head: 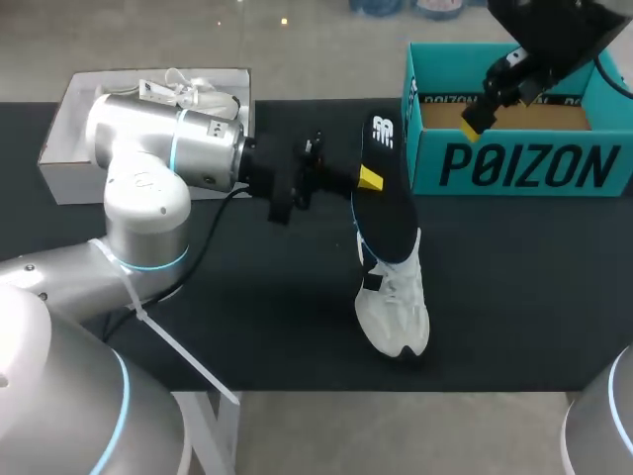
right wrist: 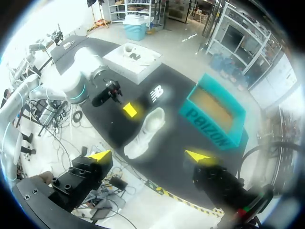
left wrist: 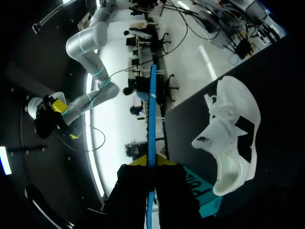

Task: Take the shoe out of the shoebox, open the shoe tongue, remove and reinsert the insole, then place the shoe into the shoebox

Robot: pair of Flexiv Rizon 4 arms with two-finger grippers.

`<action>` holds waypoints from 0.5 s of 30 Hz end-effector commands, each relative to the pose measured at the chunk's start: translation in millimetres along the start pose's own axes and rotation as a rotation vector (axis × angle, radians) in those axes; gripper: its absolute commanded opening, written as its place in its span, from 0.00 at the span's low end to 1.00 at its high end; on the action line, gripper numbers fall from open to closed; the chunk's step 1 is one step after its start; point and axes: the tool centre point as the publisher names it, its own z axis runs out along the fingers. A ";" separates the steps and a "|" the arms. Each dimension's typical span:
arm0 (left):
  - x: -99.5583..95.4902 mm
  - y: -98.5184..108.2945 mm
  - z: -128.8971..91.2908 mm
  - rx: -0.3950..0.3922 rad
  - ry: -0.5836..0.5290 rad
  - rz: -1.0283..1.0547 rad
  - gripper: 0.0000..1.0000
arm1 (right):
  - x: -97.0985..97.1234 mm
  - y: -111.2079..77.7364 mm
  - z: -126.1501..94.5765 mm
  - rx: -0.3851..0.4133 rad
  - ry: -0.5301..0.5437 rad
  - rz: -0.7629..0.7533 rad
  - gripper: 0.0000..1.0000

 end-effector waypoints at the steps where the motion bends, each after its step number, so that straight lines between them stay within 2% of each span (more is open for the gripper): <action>1: 1.0 0.2 0.8 -0.001 -0.002 0.002 0.00 | -0.2 2.6 0.7 0.005 -0.001 0.001 1.00; 8: 1.0 0.2 0.8 -0.001 -0.002 0.002 0.00 | 2.2 3.7 3.3 0.004 0.018 -0.002 1.00; 15: 1.0 0.2 0.8 -0.001 -0.002 0.002 0.00 | 46.2 11.3 27.8 0.015 0.054 -0.064 1.00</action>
